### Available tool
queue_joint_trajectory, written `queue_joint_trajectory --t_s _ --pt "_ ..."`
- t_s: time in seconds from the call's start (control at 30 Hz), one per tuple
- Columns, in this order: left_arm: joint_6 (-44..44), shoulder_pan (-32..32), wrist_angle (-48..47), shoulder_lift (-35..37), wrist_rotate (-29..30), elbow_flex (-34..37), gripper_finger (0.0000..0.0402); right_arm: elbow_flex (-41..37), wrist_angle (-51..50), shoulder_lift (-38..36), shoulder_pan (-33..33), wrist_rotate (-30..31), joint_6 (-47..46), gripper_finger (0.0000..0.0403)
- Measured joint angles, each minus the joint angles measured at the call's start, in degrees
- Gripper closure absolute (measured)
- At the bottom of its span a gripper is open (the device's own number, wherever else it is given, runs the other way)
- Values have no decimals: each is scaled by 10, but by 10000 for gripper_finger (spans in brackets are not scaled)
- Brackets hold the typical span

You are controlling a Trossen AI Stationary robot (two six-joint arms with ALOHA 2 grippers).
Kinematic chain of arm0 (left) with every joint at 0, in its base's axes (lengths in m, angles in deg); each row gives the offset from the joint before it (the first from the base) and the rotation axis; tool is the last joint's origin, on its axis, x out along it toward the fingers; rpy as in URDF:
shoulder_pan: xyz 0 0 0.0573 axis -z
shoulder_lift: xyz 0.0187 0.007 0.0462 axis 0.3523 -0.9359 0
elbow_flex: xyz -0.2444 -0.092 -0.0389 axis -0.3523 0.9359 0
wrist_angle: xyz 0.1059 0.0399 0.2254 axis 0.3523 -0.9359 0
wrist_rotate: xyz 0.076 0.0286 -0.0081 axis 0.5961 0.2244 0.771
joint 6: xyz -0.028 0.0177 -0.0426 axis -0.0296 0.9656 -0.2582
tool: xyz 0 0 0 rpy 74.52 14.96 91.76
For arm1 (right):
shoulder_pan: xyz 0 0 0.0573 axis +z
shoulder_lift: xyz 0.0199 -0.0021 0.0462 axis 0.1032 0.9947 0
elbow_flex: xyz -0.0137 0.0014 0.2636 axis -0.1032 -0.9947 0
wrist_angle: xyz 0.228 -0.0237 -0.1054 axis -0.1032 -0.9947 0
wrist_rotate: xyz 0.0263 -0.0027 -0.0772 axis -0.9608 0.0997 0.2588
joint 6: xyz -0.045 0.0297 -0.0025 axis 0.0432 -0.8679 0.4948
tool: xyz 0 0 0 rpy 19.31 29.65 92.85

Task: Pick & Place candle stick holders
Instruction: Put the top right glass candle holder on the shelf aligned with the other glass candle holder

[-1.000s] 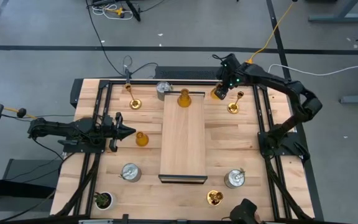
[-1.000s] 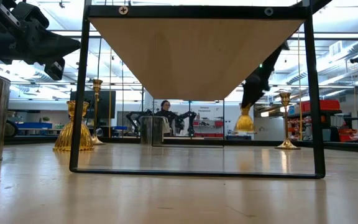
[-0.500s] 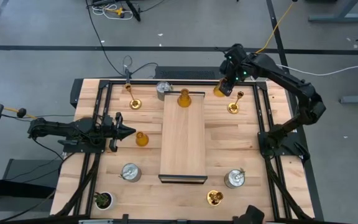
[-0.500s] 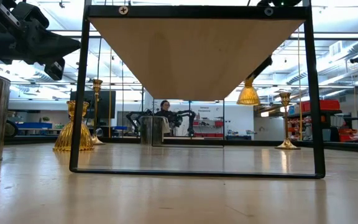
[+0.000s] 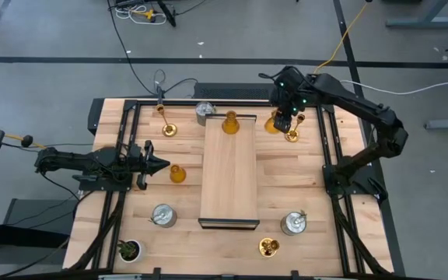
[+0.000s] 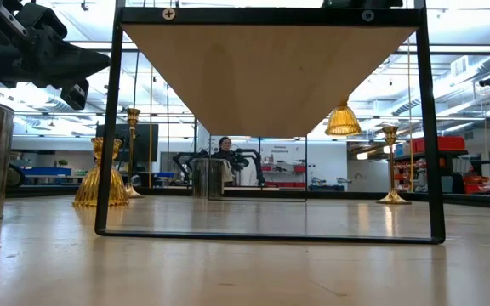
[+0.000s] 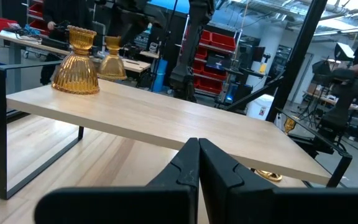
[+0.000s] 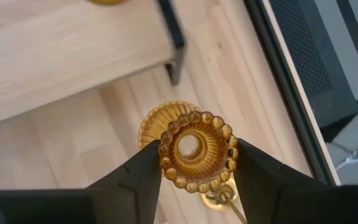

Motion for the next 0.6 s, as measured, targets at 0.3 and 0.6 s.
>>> queue_joint_trajectory --t_s 0.3,0.6 --pt "0 0 0 0 0 0 392 0 2 -21 49 0 48 228" --pt "0 0 0 0 0 0 392 28 24 -17 78 0 60 228"
